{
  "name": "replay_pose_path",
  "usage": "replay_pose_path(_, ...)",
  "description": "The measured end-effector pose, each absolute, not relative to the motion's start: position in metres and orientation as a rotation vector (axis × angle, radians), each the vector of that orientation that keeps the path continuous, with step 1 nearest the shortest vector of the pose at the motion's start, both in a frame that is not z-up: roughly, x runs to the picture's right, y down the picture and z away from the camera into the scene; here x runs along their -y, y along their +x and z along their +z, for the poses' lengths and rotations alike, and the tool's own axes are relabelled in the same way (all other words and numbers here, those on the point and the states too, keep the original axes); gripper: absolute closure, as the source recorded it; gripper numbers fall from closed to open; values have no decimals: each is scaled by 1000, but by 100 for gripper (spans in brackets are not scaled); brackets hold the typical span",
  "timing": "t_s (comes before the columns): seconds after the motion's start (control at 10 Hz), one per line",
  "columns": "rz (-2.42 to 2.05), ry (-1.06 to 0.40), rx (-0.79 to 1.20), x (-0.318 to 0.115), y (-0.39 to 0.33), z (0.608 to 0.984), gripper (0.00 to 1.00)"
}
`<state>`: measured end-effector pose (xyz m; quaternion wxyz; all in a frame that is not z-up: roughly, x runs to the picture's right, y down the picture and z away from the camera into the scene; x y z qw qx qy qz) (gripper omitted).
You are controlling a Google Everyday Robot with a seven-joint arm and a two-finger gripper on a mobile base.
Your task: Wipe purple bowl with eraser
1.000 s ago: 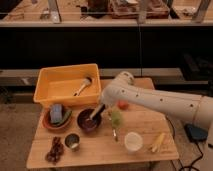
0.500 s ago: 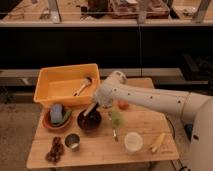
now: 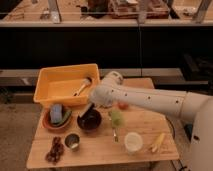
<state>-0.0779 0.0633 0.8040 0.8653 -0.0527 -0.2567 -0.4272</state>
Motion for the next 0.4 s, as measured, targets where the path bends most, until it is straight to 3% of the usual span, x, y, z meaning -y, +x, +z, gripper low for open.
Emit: replay_pose_path(0.4,-903,-137,538,-82,-61,788,100)
